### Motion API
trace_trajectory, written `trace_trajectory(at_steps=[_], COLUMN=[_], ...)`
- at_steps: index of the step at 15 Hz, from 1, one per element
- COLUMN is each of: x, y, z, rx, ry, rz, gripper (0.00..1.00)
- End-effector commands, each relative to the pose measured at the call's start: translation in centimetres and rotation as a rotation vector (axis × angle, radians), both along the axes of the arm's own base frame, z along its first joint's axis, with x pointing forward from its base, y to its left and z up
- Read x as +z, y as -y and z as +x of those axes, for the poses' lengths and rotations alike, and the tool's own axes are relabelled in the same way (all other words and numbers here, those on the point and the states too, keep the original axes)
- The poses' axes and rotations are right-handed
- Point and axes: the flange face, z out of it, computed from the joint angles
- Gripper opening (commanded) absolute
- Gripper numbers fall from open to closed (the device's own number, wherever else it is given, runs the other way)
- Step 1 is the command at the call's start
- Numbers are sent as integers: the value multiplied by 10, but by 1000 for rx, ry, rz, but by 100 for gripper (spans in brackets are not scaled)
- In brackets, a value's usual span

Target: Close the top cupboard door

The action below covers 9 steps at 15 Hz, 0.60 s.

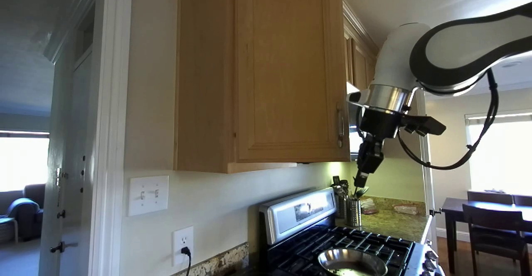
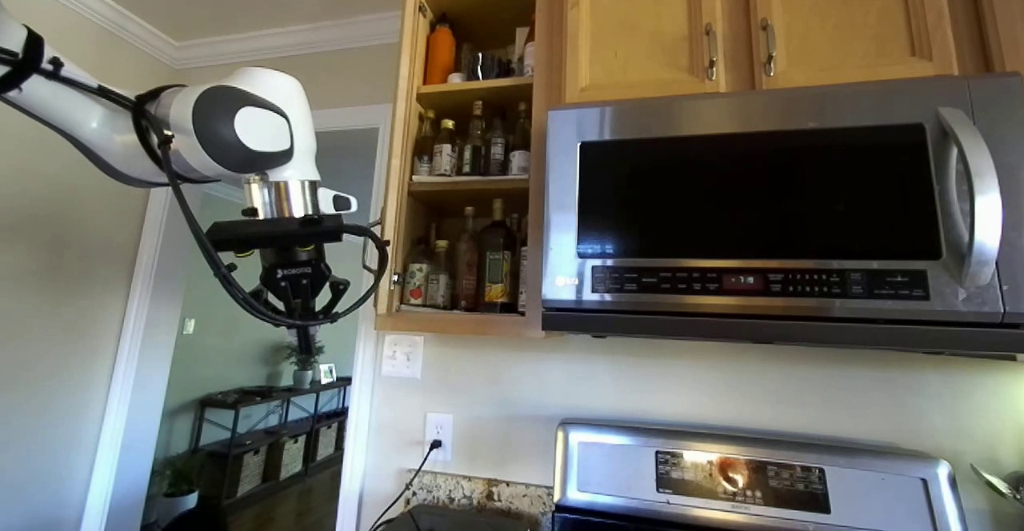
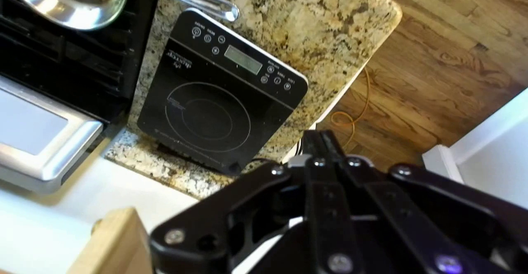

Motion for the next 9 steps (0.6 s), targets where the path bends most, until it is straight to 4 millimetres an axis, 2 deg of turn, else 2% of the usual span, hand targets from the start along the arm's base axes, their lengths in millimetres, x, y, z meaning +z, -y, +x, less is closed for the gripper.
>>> trace_trajectory(at_steps=[1, 5, 9], x=[24, 52, 71], y=[-13, -19, -9], z=[11, 18, 31], rx=[-77, -149, -211], ry=[111, 268, 403], rz=[86, 149, 172], gripper=[3, 3, 3])
